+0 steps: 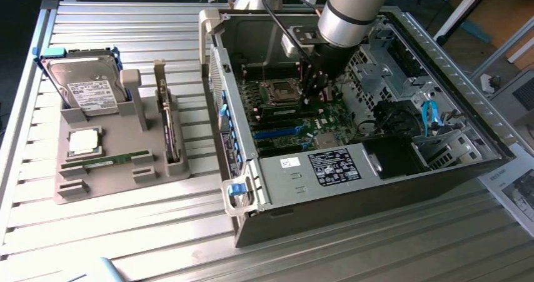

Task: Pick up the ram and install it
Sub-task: 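Insert the ram into the slot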

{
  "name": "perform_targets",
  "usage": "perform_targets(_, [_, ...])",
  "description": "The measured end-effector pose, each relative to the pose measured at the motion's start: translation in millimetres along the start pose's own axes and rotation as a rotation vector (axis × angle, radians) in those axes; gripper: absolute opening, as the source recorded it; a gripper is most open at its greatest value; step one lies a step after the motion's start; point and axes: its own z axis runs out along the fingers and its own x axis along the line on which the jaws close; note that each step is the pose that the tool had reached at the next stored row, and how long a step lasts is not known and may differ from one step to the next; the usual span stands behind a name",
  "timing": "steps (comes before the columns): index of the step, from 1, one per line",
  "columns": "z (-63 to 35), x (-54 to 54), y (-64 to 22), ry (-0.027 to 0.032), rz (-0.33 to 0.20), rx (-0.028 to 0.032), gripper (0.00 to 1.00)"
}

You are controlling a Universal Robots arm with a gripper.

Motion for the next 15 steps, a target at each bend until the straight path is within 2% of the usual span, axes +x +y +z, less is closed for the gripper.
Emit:
perform_targets(10, [2.1, 0.0, -0.1, 0.0001, 0.0, 0.0, 0.12])
perform_targets(11, [2.1, 0.0, -0.1, 0.0001, 0.0, 0.0, 0.13])
perform_targets(13, [2.2, 0.0, -0.1, 0.0, 0.0, 0.0, 0.26])
perform_targets(15, [2.2, 0.0, -0.1, 0.0, 0.0, 0.0, 0.26])
